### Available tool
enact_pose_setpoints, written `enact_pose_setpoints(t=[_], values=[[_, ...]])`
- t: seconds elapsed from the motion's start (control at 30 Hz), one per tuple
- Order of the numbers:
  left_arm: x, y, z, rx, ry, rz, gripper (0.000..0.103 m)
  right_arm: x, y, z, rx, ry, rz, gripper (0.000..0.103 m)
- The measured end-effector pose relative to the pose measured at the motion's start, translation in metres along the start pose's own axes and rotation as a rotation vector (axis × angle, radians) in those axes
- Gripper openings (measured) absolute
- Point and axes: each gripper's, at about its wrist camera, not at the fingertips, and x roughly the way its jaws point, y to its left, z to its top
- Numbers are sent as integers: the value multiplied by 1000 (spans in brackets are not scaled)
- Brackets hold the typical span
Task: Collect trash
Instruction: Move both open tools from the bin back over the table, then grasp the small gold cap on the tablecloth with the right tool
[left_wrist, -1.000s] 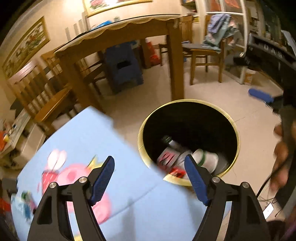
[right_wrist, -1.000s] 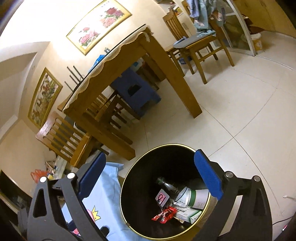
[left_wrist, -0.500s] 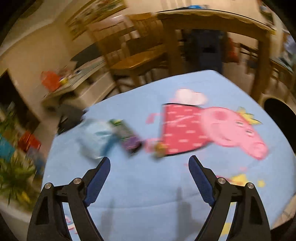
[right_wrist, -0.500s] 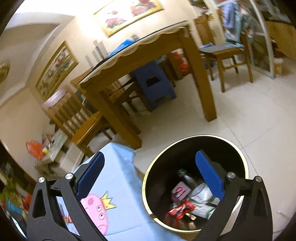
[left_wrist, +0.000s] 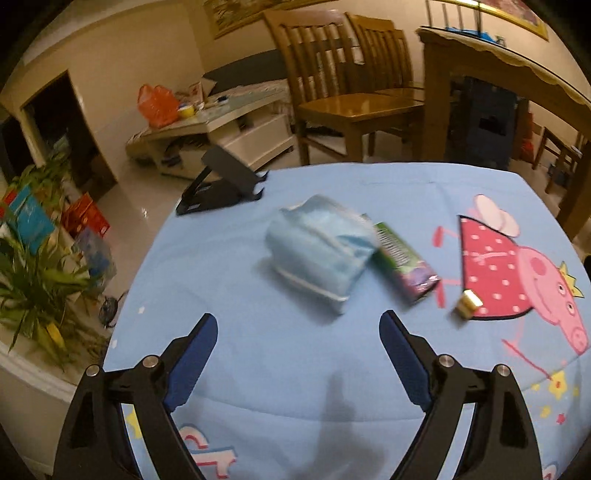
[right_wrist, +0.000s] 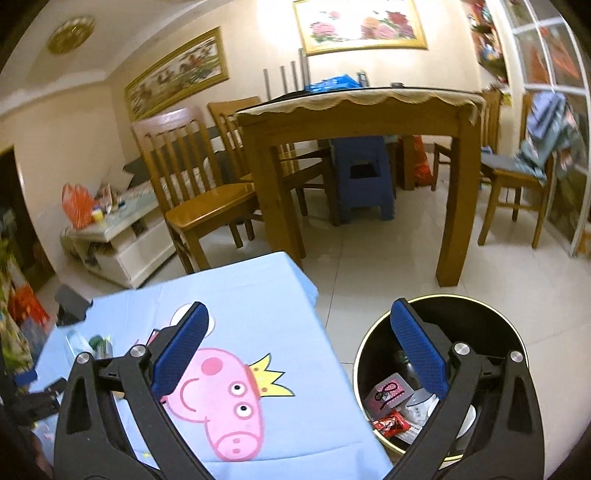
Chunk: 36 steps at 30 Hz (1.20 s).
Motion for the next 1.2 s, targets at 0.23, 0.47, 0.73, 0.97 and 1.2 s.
enact_pose_setpoints(t=[0.23,0.47,0.73,0.97,1.2], values=[[9,22,-3,-48,26,16,86,5,43,-12,-90,11,14,97],[10,36,-7,-74,30,40,86,11,59,-19,-123,27,18,97],[7,48,-6,-92,16,59,86,12,67,-24,-160,31,45,97],[5,52,-9,-84,-10,75,86,15,86,-33,-231,78,180,97],[5,54,-17,-77,-38,44,86,46,96,-55,-219,290,348,97]])
